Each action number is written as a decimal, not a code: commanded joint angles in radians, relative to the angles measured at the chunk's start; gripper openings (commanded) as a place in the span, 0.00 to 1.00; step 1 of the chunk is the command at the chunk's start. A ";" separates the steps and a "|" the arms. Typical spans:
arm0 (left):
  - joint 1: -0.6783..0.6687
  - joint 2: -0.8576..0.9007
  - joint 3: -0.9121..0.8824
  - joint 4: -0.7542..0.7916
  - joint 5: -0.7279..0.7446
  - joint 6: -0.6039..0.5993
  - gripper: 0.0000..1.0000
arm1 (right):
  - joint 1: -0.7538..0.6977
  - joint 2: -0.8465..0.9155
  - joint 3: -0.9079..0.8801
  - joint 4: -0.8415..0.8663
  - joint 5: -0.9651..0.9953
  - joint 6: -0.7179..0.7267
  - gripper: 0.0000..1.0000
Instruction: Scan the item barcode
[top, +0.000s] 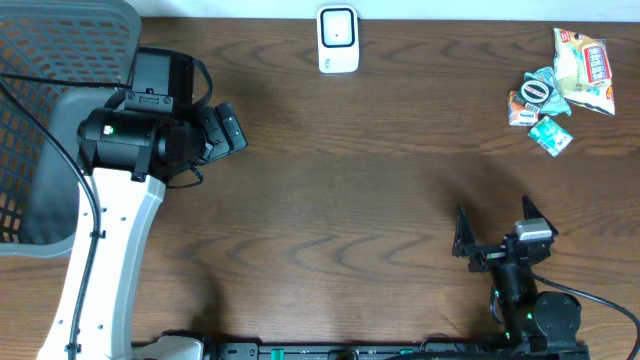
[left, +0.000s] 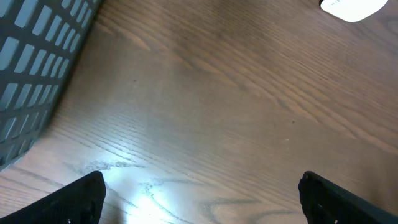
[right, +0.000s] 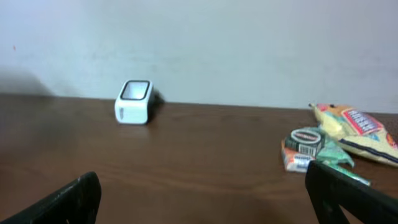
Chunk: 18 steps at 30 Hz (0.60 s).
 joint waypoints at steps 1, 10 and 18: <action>0.002 -0.005 0.010 -0.004 -0.010 0.006 0.98 | -0.015 -0.009 -0.040 0.039 0.026 -0.011 0.99; 0.002 -0.005 0.010 -0.005 -0.010 0.006 0.98 | -0.045 -0.009 -0.082 0.050 0.045 -0.010 0.99; 0.002 -0.005 0.010 -0.004 -0.010 0.006 0.97 | -0.064 -0.009 -0.158 0.169 0.069 0.019 0.99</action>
